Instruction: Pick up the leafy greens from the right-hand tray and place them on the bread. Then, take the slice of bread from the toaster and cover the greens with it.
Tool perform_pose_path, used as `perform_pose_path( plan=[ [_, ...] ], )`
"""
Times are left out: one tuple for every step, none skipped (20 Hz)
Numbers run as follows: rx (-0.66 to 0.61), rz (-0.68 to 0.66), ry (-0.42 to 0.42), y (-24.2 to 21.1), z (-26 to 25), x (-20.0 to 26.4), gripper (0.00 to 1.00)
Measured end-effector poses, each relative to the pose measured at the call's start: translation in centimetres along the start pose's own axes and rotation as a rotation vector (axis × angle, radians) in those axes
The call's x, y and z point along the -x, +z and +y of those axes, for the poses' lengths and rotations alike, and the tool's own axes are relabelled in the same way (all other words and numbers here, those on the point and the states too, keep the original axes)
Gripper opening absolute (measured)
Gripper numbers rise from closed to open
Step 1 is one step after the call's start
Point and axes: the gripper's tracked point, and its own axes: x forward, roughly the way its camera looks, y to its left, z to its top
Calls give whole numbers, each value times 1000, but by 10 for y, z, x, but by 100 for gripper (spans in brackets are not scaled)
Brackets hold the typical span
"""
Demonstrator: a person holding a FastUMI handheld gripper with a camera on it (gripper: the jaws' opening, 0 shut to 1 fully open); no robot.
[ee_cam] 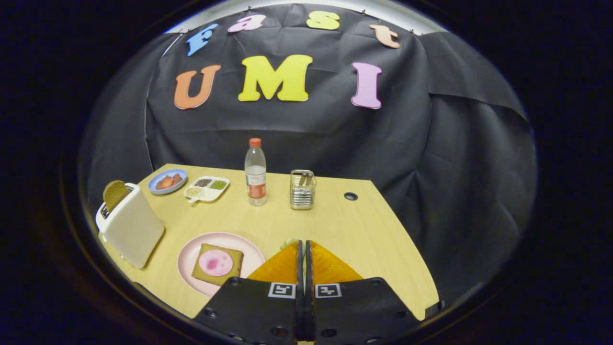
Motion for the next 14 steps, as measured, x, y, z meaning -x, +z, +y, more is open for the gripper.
perform_pose_path(
  plan=[
    [11, -8, 3, 3, 7, 5, 0],
    [26, -20, 9, 7, 17, 10, 0],
    [38, -31, 12, 9, 27, 15, 0],
    [52, -40, 17, 11, 37, 18, 0],
    [67, -49, 23, 13, 48, 24, 0],
    [84, -61, 28, 15, 59, 31, 0],
    [98, -72, 39, 16, 73, 38, 0],
    [112, -83, 49, 18, 87, 43, 0],
    [129, -92, 62, 19, 103, 47, 0],
    [148, -98, 76, 19, 118, 51, 0],
    [162, -102, 93, 19, 134, 55, 0],
    [172, -101, 113, 16, 151, 56, 0],
    [179, -93, 138, 12, 168, 57, 0],
    [192, -84, 163, 6, 183, 57, 0]
  ],
)
